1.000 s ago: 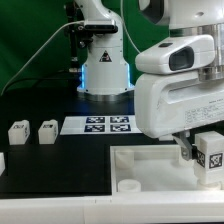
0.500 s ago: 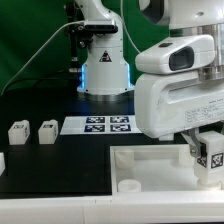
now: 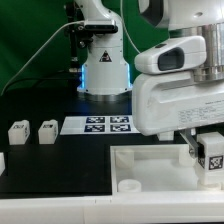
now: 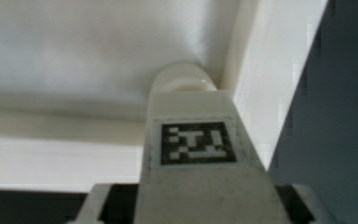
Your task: Assemble one leg
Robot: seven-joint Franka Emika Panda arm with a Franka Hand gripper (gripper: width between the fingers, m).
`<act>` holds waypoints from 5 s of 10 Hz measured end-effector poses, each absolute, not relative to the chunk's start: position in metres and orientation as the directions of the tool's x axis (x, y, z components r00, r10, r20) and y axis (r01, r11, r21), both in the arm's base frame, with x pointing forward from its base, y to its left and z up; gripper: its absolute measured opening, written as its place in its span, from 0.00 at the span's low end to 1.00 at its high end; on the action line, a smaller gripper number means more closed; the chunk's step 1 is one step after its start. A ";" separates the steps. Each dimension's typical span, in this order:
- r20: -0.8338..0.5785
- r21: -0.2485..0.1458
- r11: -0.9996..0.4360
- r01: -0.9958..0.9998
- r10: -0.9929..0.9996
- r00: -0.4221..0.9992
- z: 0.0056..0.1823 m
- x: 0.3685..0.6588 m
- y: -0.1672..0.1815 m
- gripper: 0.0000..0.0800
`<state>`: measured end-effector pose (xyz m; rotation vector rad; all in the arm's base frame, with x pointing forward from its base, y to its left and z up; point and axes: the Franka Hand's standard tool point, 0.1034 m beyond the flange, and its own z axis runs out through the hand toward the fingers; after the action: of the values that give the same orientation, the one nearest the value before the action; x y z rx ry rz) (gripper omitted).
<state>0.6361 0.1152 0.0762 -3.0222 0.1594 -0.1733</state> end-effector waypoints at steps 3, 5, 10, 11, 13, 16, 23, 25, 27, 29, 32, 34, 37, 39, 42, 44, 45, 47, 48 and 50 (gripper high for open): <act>0.014 -0.200 -0.823 -0.531 -0.545 0.839 0.076 0.638 0.104 0.37; -0.013 -0.195 -0.730 -0.655 -0.666 0.746 0.076 0.637 0.103 0.37; -0.075 -0.182 -0.454 -0.872 -0.878 0.472 0.074 0.634 0.105 0.37; -0.075 -0.182 -0.454 -0.872 -0.878 0.472 0.074 0.634 0.105 0.37; -0.075 -0.182 -0.454 -0.872 -0.878 0.472 0.074 0.634 0.105 0.37; -0.075 -0.182 -0.454 -0.872 -0.878 0.472 0.074 0.634 0.105 0.49; -0.027 -0.181 -0.675 -0.715 -0.723 0.690 0.078 0.629 0.124 0.81; 0.015 -0.182 -0.824 -0.536 -0.548 0.837 0.076 0.629 0.123 0.81; 0.054 -0.148 -0.929 -0.339 -0.350 0.935 0.075 0.626 0.129 0.81; 0.088 -0.091 -0.994 -0.058 -0.066 0.994 0.077 0.627 0.126 0.81; 0.092 -0.083 -0.996 -0.015 -0.023 0.995 0.076 0.626 0.128 0.68; 0.081 -0.092 -0.989 -0.116 -0.124 0.989 0.075 0.626 0.125 0.49; 0.045 -0.122 -0.911 -0.394 -0.401 0.915 0.075 0.626 0.123 0.37; 0.009 -0.141 -0.813 -0.565 -0.571 0.821 0.073 0.626 0.123 0.37; -0.088 -0.153 -0.449 -0.880 -0.881 0.465 0.072 0.629 0.121 0.37; -0.187 -0.150 -0.122 -0.981 -0.971 0.150 0.071 0.631 0.118 0.37; -0.205 -0.146 -0.080 -0.986 -0.973 0.109 0.071 0.631 0.118 0.37; -0.202 -0.150 -0.102 -0.983 -0.970 0.132 0.071 0.631 0.118 0.48; -0.194 -0.160 -0.153 -0.975 -0.964 0.183 0.070 0.631 0.118 0.67; -0.162 -0.171 -0.338 -0.925 -0.917 0.365 0.068 0.627 0.121 0.77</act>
Offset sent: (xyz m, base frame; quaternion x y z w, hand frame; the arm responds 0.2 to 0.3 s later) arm -0.0007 0.0007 -0.0011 0.0018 0.0126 0.2805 0.9598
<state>0.6266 0.1208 0.0685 -2.3935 1.6476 0.0534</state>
